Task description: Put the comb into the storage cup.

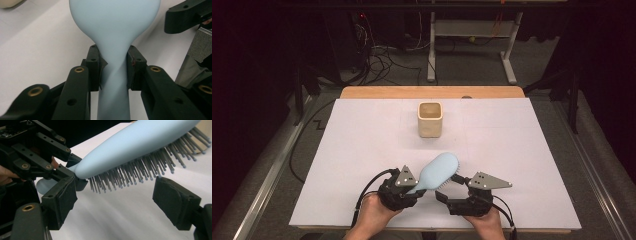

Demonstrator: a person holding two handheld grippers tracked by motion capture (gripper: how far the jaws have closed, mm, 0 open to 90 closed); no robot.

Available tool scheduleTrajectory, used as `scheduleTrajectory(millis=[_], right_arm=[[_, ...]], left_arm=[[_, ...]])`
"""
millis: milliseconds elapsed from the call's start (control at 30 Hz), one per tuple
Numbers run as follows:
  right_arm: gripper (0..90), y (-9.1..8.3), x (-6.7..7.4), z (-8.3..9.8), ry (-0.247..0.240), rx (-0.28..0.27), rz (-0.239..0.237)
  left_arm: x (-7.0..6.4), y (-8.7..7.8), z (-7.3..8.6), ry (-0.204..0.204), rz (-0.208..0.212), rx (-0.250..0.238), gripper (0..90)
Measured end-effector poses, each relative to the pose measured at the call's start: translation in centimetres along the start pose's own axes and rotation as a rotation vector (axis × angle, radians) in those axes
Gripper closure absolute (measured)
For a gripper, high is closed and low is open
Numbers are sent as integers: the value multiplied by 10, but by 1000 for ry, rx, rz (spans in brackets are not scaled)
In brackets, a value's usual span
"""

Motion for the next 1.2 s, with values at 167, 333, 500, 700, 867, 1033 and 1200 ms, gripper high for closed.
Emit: scheduleTrajectory(millis=[167, 333, 500, 700, 867, 1033, 1200], right_arm=[[185, 3, 1, -2, 13, -2, -8], [179, 7, 0, -3, 46, -2, -21], [178, 9, 0, -5, 54, -8, -24], [176, 10, -1, -7, 81, -20, -24], [167, 14, 0, -9, 88, -28, -26], [164, 17, -1, -11, 101, -38, -22], [193, 17, -2, -12, 145, -21, -33]], left_arm=[[-3, 2, -1, 17, -1, 6, 689], [-5, 3, -1, 21, -2, -3, 690], [-8, 4, -3, 25, 3, -11, 689], [-10, 5, -4, 25, -1, -18, 689], [-14, 5, -7, 46, -10, -25, 689], [-14, 5, -8, 41, -14, -30, 688], [-15, 7, -8, 40, -14, -23, 689]])
Point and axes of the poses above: each handheld gripper's, and its own axes: y roughly forward along the jaws, z roughly out of its underside, x roughly to its left, the point moved 5 cm from there along y, roughly forward along the jaws, and after that the axes turned 6 degrees about -y, right-handed, at the moved point
